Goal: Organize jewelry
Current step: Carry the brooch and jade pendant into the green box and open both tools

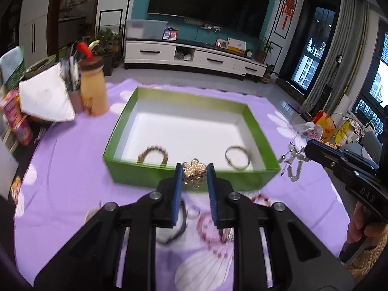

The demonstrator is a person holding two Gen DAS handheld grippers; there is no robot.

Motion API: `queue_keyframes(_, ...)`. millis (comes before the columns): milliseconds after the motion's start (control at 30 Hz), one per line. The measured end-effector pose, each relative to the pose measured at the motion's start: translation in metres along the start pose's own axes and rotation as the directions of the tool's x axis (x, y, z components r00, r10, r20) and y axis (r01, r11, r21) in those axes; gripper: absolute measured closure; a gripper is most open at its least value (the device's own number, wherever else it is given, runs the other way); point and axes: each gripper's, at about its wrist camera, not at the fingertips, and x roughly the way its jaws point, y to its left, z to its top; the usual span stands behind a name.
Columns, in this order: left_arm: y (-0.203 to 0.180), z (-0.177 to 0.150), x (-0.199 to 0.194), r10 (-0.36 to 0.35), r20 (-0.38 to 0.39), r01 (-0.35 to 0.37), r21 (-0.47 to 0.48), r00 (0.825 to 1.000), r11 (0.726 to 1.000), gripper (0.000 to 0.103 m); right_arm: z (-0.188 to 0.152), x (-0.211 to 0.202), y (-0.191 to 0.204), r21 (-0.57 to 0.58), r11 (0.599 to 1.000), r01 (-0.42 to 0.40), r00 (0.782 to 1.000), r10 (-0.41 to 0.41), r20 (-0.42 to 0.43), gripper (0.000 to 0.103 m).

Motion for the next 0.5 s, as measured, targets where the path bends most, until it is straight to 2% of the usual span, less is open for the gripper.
queue_keyframes(133, -0.002, 0.024, 0.020, 0.001, -0.005, -0.001, 0.012, 1.000, 1.000, 0.083, 0.019, 0.024, -0.003, 0.011, 1.000, -0.029, 1.000, 0.029, -0.006, 0.096)
queue_keyframes(267, 0.005, 0.042, 0.055, -0.003, -0.058, 0.002, -0.020, 0.998, 1.000, 0.083, 0.034, 0.061, -0.007, 0.034, 0.999, -0.031, 0.999, 0.033, -0.040, 0.096)
queue_keyframes(500, 0.014, 0.053, 0.101, -0.009, -0.137, 0.000, -0.067, 0.991, 0.998, 0.083, 0.037, 0.125, -0.016, 0.079, 0.997, -0.008, 0.990, 0.019, -0.137, 0.096)
